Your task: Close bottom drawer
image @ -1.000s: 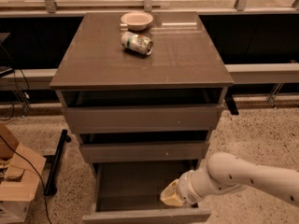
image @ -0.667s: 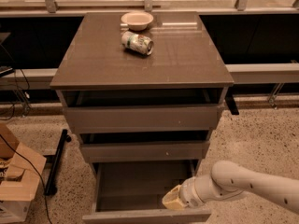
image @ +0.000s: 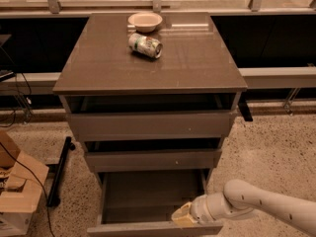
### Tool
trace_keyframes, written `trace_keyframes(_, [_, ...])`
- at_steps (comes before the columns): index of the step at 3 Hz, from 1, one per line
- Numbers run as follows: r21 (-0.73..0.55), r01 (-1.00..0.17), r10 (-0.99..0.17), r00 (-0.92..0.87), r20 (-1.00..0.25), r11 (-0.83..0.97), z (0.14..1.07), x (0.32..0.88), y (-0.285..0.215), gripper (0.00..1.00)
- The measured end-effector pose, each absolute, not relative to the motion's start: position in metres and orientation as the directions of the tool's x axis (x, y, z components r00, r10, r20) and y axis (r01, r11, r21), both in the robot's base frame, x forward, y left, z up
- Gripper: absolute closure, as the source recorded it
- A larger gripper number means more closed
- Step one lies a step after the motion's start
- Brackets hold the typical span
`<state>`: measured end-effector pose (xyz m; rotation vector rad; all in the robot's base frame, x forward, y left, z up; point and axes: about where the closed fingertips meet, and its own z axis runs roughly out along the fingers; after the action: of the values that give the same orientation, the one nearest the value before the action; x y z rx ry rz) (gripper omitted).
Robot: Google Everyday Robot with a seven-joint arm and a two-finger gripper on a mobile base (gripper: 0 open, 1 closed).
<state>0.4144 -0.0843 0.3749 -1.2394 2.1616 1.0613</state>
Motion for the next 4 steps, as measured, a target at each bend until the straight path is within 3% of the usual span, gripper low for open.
trace_keyframes(3, [0.436, -0.780, -0.533, -0.626, -0.570, 0.449, 0.290, 0.420, -0.107, 1.00])
trace_keyframes(4, [0.479, -0.728, -0.478, -0.685, -0.550, 0.491, 0.252, 0.422, -0.125, 1.00])
